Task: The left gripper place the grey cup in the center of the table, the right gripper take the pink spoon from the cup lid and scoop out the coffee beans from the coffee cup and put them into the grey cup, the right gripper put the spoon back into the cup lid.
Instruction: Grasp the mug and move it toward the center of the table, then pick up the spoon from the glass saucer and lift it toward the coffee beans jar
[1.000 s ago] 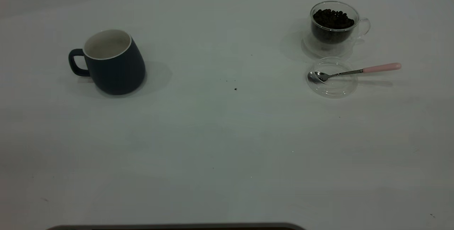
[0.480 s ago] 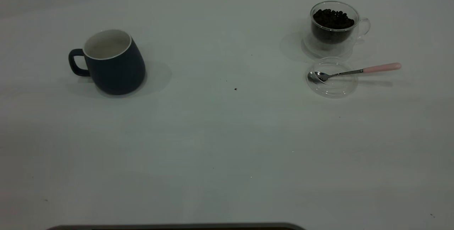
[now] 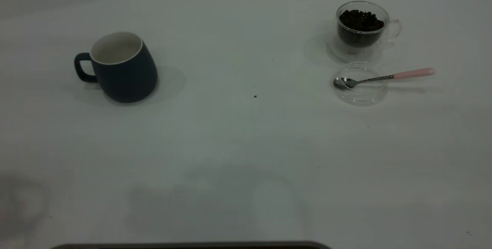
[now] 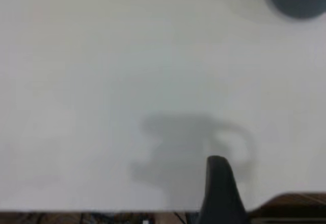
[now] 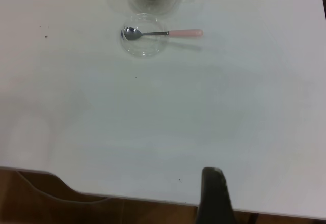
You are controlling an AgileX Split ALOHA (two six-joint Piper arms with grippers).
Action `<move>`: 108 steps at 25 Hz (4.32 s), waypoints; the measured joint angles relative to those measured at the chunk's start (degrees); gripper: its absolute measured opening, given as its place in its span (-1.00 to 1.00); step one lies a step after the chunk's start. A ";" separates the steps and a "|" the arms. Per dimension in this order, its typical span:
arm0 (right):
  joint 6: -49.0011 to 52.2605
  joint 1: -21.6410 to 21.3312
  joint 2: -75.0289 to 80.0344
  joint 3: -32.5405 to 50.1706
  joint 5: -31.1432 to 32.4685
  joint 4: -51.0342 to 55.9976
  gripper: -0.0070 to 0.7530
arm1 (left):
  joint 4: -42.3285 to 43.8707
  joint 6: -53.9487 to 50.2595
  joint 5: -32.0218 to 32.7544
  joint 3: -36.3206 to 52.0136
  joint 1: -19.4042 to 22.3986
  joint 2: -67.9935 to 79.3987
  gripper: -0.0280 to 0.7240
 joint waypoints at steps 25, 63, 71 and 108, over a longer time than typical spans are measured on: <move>0.00 0.00 0.00 0.00 0.00 0.00 0.54 | -8.29 35.31 -9.23 -34.10 7.64 60.12 0.58; 0.00 0.00 0.00 0.00 0.00 0.00 0.54 | -21.88 94.82 -7.02 -43.22 3.26 75.23 0.58; 0.00 0.00 0.00 0.00 0.00 0.00 0.54 | -21.81 96.33 -11.06 -43.27 -0.93 76.65 0.58; 0.00 0.00 0.00 0.00 0.00 0.00 0.54 | -39.22 91.81 -11.18 -43.27 -12.56 68.39 0.58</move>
